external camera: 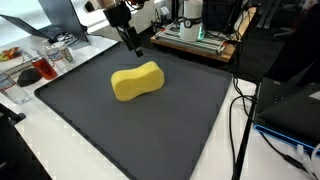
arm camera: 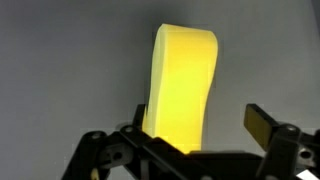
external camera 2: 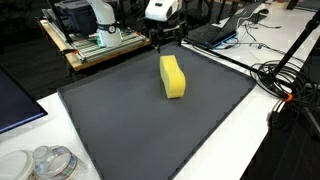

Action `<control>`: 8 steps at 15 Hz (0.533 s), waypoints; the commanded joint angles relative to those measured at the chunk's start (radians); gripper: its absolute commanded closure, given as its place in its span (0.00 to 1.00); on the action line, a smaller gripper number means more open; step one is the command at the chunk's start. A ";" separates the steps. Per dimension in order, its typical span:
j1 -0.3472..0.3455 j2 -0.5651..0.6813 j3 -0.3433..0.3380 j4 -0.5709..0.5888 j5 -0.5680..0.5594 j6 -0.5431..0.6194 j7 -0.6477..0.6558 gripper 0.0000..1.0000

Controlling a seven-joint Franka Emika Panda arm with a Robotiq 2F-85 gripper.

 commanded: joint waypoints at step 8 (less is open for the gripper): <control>-0.158 0.076 0.010 -0.153 0.618 0.055 -0.637 0.00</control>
